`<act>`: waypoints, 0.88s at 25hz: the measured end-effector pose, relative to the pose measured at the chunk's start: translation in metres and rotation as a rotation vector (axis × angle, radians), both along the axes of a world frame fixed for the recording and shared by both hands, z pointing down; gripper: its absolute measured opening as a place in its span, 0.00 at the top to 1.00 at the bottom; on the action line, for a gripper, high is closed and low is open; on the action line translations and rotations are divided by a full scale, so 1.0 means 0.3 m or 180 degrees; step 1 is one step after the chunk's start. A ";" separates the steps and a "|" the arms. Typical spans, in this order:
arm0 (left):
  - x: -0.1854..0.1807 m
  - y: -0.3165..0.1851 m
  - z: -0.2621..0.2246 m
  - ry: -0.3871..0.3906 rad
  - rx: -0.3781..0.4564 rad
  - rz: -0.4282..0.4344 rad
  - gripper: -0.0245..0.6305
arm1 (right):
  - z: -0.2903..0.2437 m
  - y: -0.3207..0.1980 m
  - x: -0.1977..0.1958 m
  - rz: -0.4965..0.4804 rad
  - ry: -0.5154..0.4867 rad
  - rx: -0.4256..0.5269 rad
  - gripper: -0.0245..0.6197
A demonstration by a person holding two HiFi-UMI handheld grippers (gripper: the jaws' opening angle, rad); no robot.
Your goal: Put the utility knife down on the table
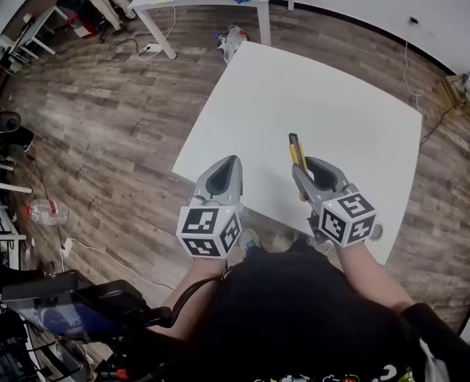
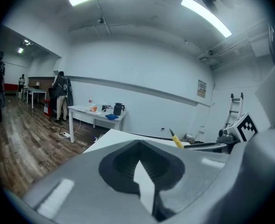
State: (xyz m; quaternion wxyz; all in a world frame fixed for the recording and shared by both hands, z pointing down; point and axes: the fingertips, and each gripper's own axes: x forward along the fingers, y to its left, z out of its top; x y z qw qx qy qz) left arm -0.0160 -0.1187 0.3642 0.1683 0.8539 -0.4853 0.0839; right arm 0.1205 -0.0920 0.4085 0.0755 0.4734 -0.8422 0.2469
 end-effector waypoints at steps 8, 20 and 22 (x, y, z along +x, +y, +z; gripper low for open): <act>-0.147 0.049 0.089 0.0007 -0.0128 -0.0360 0.96 | 0.183 -0.024 -0.189 -0.0504 0.0254 -0.0183 0.75; -0.368 0.096 0.247 0.0160 -0.0395 -0.0831 0.96 | 0.477 -0.012 -0.531 -0.1615 0.1120 -0.0276 0.75; -0.397 0.104 0.269 0.0206 -0.0431 -0.0891 0.96 | 0.525 -0.003 -0.566 -0.1747 0.1263 -0.0323 0.75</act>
